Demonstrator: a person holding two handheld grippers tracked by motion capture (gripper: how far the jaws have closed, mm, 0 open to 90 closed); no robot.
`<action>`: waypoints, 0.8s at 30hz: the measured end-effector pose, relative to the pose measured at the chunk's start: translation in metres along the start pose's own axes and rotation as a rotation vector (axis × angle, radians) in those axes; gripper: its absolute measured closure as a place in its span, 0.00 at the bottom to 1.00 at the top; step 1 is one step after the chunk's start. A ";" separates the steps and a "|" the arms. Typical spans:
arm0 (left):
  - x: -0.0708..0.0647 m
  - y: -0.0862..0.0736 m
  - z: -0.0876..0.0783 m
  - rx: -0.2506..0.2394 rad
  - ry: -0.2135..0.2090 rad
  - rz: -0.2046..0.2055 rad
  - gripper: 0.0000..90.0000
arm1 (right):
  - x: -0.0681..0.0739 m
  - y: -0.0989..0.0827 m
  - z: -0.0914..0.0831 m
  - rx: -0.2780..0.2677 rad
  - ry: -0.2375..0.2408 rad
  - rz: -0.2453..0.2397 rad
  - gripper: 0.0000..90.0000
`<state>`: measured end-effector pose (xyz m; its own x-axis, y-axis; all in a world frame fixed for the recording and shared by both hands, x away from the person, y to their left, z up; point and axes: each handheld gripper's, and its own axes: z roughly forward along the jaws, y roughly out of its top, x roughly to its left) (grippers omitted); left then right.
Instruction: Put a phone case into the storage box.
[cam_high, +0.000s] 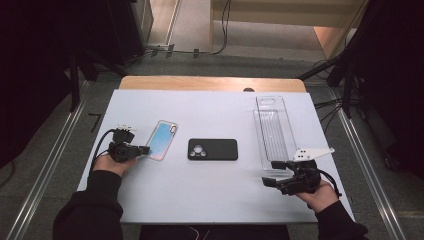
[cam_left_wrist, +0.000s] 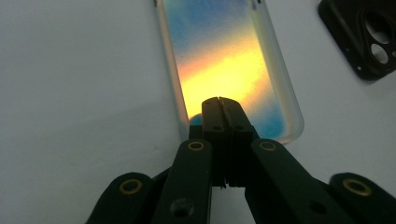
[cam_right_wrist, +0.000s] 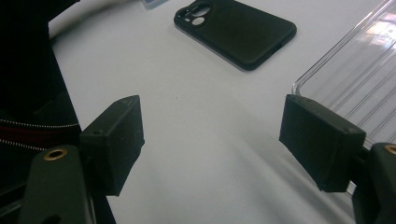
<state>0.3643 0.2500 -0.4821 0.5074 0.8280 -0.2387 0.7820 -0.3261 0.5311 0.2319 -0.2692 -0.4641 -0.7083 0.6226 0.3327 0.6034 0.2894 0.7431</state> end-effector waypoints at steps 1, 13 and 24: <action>0.001 0.000 -0.001 0.003 0.007 0.004 1.00 | 0.000 0.000 0.000 0.000 0.000 0.000 0.22; -0.002 0.002 -0.005 -0.044 -0.008 0.023 0.90 | 0.000 0.000 0.000 0.001 -0.001 -0.002 0.22; -0.031 0.000 -0.034 -0.189 -0.162 0.101 0.53 | 0.000 0.000 0.000 0.002 -0.002 -0.002 0.22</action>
<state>0.3361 0.2401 -0.4472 0.6424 0.7070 -0.2960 0.6510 -0.2995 0.6975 0.2320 -0.2696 -0.4646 -0.7086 0.6235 0.3304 0.6031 0.2922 0.7422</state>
